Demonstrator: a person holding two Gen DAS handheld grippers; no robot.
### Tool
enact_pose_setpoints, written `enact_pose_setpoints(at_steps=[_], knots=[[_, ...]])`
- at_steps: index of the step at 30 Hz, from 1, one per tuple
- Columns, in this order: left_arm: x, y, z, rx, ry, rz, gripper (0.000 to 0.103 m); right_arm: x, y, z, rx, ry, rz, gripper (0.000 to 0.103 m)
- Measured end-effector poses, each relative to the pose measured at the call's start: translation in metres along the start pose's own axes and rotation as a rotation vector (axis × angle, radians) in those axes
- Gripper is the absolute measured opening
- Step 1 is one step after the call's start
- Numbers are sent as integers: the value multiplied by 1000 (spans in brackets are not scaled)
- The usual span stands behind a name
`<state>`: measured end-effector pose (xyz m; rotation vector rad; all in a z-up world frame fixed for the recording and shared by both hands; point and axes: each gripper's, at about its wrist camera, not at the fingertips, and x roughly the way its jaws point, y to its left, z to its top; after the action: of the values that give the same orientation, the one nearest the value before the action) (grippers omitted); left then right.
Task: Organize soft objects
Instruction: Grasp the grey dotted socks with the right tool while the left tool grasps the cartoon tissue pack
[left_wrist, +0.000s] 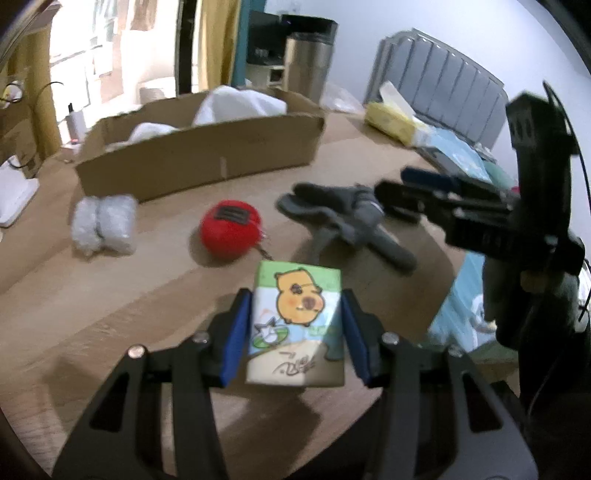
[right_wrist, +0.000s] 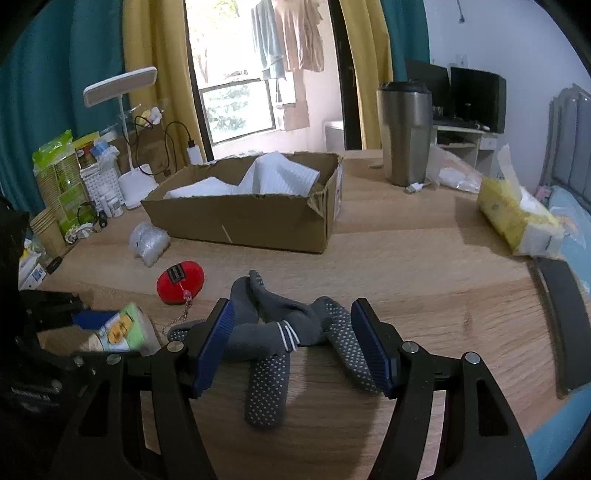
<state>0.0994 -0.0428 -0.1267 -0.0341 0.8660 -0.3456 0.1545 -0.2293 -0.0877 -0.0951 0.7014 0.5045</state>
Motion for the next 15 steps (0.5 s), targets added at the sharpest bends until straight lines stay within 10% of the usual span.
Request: enact_pose_setpoints(at_steps=[15], knots=[[-22, 57, 1, -166, -123, 60, 49, 30, 6, -8, 13, 75, 14, 70]])
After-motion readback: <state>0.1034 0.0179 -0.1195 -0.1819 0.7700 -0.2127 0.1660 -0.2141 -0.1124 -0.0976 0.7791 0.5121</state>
